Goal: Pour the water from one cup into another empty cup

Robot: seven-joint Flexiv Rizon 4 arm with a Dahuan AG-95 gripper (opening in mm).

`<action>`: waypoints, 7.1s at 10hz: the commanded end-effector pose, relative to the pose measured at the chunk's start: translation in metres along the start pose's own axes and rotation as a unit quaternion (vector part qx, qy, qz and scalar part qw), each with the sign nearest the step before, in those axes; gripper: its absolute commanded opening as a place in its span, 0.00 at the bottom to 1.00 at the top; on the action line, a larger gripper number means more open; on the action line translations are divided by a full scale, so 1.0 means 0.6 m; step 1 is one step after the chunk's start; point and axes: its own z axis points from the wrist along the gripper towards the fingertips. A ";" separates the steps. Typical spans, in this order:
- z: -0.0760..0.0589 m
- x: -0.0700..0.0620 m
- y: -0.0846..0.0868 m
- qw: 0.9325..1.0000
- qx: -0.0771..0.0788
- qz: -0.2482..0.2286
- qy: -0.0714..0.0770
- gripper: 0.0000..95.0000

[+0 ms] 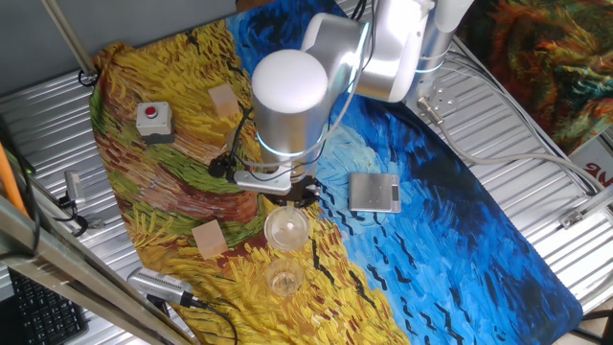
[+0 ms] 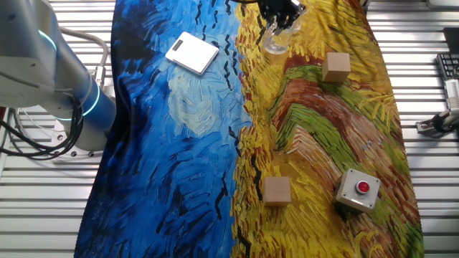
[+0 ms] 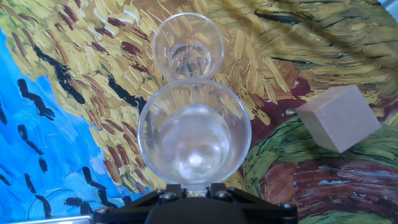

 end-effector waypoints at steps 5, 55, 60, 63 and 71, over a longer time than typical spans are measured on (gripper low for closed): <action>0.000 -0.003 0.001 1.000 0.001 0.003 0.027 0.00; -0.037 -0.021 0.006 0.981 0.003 0.025 0.190 0.00; -0.038 -0.023 0.005 0.979 0.002 0.026 0.204 0.00; -0.042 -0.023 0.006 0.977 0.003 0.027 0.214 0.00; -0.045 -0.023 0.007 0.976 0.001 0.028 0.216 0.00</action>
